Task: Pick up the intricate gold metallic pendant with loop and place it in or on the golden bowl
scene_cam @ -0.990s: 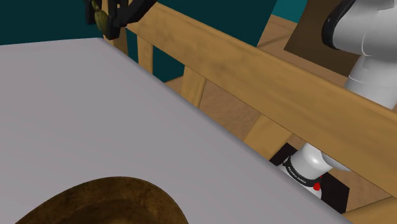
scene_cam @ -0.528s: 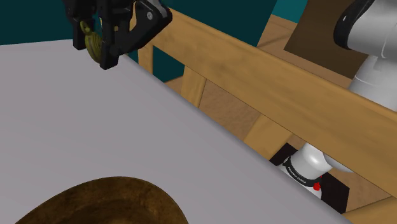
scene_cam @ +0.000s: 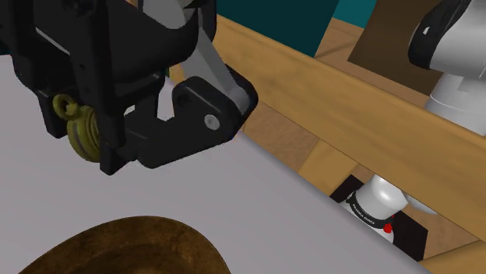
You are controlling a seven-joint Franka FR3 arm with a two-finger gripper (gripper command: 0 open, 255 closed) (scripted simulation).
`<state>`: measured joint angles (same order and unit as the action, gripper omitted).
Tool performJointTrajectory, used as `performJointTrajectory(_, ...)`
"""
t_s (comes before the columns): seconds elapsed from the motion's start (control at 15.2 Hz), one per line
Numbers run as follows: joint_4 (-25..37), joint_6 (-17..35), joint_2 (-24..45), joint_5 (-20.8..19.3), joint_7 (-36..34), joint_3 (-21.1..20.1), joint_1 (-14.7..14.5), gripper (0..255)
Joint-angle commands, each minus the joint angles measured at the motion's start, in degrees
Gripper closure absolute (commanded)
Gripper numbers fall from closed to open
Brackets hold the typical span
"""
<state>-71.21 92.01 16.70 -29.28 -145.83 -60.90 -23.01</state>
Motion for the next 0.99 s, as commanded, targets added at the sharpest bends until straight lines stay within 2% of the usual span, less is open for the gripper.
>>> performJointTrajectory(0.0, 1.7, -1.6, 1.5, -2.1, -2.8, 0.1, -3.9, 255)
performJointTrajectory(0.33, 8.0, -6.4, 6.4, -7.8, -9.2, 1.3, -15.6, 255)
performJointTrajectory(0.4, 9.0, -7.0, 7.0, -8.5, -9.9, 1.6, -17.0, 255)
performJointTrajectory(0.92, -2.7, 1.4, 3.4, -5.0, -11.5, -0.1, -10.2, 255)
